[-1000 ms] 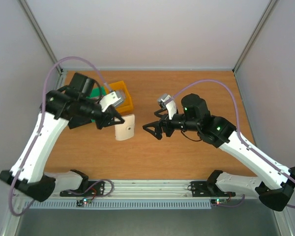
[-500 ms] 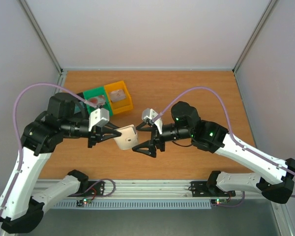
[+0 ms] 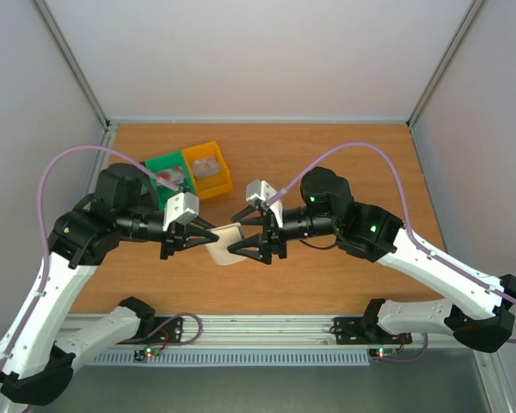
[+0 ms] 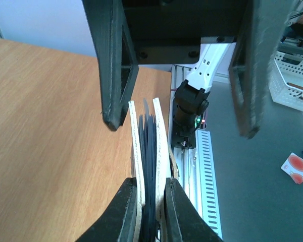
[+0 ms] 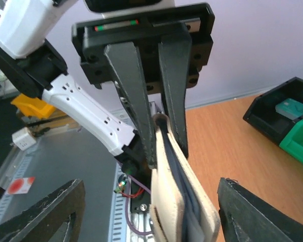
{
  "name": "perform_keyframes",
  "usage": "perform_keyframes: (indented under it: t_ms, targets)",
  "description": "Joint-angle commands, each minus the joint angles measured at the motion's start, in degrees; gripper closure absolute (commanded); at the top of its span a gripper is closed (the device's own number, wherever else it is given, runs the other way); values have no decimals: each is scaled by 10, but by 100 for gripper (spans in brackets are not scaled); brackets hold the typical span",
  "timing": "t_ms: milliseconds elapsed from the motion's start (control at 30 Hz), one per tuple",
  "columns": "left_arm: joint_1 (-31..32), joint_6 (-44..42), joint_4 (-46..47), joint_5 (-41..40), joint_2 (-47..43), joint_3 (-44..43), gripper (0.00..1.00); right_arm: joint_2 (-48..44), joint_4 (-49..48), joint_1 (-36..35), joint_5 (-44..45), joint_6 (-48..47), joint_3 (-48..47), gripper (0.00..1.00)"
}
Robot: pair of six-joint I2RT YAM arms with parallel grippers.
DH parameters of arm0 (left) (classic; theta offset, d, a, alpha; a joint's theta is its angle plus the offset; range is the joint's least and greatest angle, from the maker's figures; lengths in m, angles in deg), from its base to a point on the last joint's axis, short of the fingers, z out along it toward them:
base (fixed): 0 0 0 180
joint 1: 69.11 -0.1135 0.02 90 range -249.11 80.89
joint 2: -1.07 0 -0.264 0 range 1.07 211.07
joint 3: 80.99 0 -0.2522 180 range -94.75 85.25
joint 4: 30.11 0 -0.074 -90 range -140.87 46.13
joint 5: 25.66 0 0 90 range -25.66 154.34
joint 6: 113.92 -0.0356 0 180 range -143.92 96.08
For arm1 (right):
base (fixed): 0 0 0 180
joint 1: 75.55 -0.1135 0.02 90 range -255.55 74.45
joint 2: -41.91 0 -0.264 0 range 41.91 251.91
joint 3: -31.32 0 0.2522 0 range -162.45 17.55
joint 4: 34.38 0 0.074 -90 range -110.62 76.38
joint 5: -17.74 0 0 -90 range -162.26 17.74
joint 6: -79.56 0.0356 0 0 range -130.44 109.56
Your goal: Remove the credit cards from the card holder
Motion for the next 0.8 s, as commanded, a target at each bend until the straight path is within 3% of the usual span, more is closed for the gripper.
perform_keyframes:
  t_ms: [0, 133, 367, 500, 567, 600, 700, 733, 767]
  targets:
    - [11, 3, 43, 17, -4, 1, 100, 5, 20, -6, 12, -7, -8, 31]
    - [15, 1, 44, 18, -7, 4, 100, 9, 32, -5, 23, -17, -12, 36]
    - [16, -1, 46, 21, -10, 3, 100, 10, 48, -5, 22, -23, -14, 72]
    - [16, -4, 40, 30, -15, 17, 100, -2, 42, -5, 24, -21, -8, 98]
    - [16, 8, 57, 30, -22, 33, 100, -8, 39, -5, 22, -19, -7, 99]
    - [16, 20, 76, 25, -28, 43, 96, -10, 39, -5, 23, -18, -6, 99]
    - [16, 92, 151, 11, -57, 83, 35, -20, 34, -5, 46, -16, -3, 99]
    - [16, 109, 173, 11, -71, 98, 19, -24, 33, -5, 54, -16, -2, 99]
    - [16, 120, 197, 13, -87, 116, 12, -30, 25, -5, 58, -15, 1, 99]
